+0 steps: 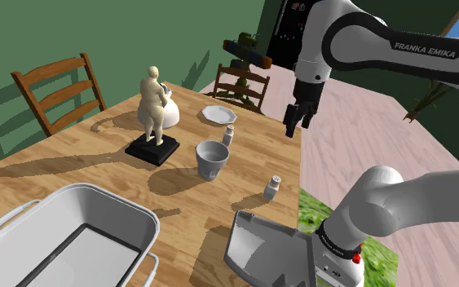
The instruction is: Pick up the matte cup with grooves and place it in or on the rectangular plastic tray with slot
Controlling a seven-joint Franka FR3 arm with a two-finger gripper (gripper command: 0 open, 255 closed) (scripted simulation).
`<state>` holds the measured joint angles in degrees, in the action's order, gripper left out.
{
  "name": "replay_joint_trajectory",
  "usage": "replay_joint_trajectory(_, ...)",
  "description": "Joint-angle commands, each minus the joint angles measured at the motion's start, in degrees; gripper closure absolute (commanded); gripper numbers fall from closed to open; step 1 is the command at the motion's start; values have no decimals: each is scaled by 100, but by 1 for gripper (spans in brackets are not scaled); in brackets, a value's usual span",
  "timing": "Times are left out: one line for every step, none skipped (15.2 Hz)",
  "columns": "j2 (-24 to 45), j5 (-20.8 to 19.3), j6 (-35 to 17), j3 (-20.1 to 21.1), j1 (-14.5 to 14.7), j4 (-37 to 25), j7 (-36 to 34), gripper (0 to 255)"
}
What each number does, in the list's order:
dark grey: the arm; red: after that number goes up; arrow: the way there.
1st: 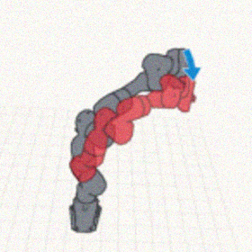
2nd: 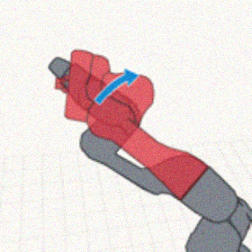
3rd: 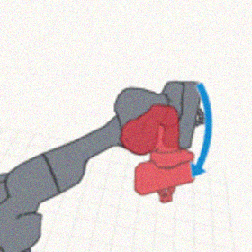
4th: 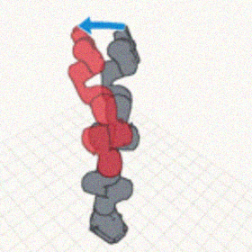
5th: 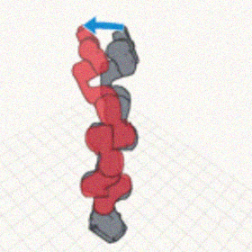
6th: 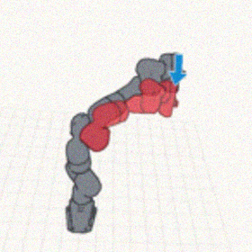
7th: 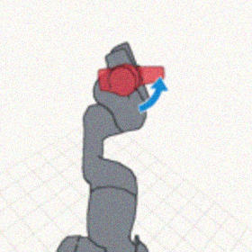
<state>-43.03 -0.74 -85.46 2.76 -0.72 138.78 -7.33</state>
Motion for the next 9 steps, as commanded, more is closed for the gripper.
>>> replay_joint_trajectory(0,0,0,0,0,0,0,0)
replay_joint_trajectory(116,49,-173,98,31,22,-105,0)
replay_joint_trajectory(241,94,-345,196,60,35,-209,0)
replay_joint_trajectory(372,135,-517,295,85,41,-313,0)
replay_joint_trajectory(511,168,-687,392,111,39,-417,0)
replay_joint_trajectory(658,196,-856,487,136,28,-523,0)
replay_joint_trajectory(811,218,-1024,583,157,9,-628,0)
replay_joint_trajectory(970,233,-1188,679,175,-18,-735,0)
replay_joint_trajectory(1136,240,-1350,774,192,-53,-842,0)
